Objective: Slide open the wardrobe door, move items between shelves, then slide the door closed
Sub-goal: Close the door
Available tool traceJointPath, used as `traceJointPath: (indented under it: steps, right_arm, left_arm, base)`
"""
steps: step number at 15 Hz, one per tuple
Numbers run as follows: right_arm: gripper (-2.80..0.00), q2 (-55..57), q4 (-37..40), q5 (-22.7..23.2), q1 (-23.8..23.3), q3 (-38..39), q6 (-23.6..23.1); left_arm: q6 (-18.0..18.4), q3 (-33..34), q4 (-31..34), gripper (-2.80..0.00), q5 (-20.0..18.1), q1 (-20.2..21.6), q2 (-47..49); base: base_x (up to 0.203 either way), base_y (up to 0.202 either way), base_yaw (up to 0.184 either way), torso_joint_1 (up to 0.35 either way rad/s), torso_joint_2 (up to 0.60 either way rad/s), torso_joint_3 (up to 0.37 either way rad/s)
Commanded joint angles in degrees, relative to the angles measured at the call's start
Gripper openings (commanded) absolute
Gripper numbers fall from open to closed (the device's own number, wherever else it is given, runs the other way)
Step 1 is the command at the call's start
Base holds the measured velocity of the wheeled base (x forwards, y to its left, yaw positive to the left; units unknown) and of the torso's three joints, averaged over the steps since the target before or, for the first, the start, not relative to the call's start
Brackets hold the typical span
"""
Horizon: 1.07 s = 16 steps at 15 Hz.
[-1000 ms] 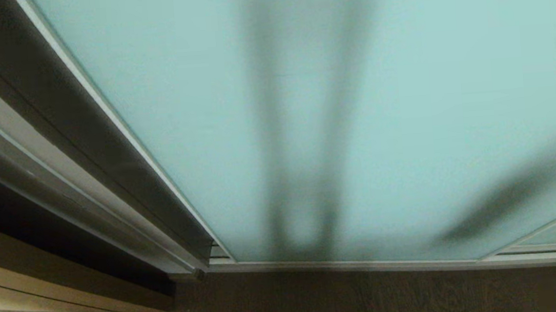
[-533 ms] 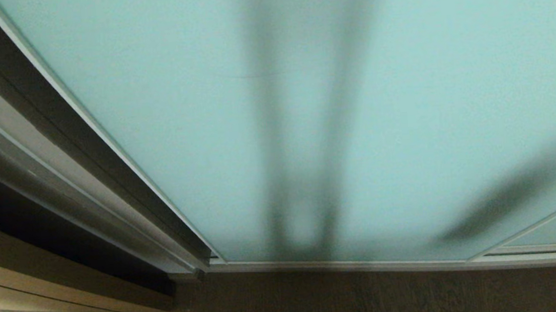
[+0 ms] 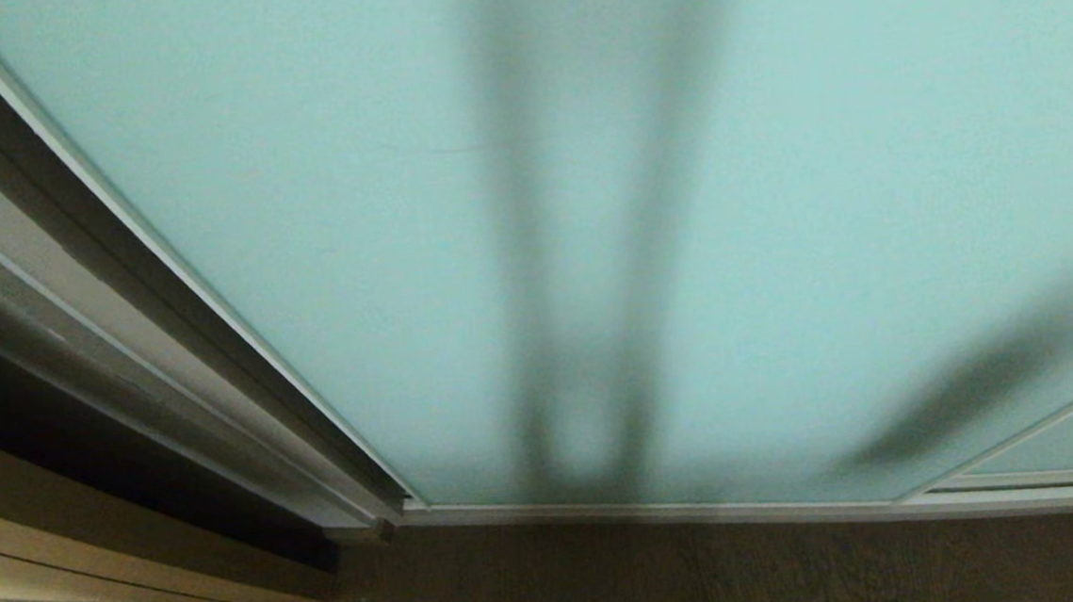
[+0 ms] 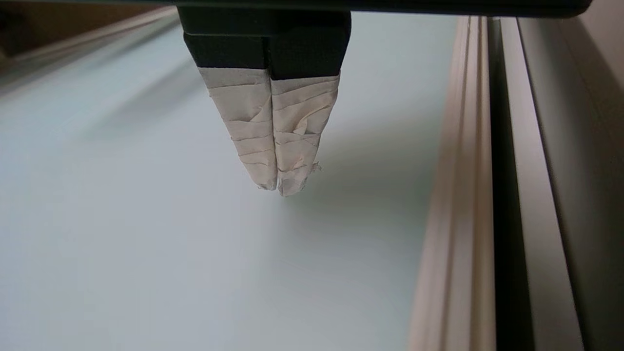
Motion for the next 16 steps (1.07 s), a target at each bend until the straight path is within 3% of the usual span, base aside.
traceJointPath:
  steps: [1, 4, 8, 12, 16]
  right_arm:
    - [-2.80, -0.10, -0.02, 0.00, 0.02, 0.00, -0.03]
    - [-2.80, -0.10, -0.02, 0.00, 0.02, 0.01, 0.05]
    - [-2.80, -0.10, -0.02, 0.00, 0.02, 0.08, -0.02]
    - [-2.80, -0.10, -0.02, 0.00, 0.02, 0.00, -0.03]
    - [-2.80, -0.01, -0.02, 0.00, 0.02, 0.01, -0.02]
  left_arm:
    - [0.61, 1.83, 0.76, -2.80, -1.88, -0.02, -3.20]
    - [3.23, 8.46, 6.52, -2.80, -3.77, 0.27, -9.63]
    - [4.94, 25.91, 8.61, -2.80, -2.79, 7.58, -19.56]
    - [5.98, 49.38, 9.04, -2.80, 0.65, 16.66, -36.33]
    - [8.60, 72.40, 9.53, -2.80, -1.35, 25.76, -52.71]
  base:
    - [0.000, 0.000, 0.000, 0.000, 0.00, 0.000]
    - [0.000, 0.000, 0.000, 0.000, 0.00, 0.000]
    - [0.000, 0.000, 0.000, 0.000, 0.00, 0.000]
    - [0.000, 0.000, 0.000, 0.000, 0.00, 0.000]
    - [0.000, 0.000, 0.000, 0.000, 0.00, 0.000]
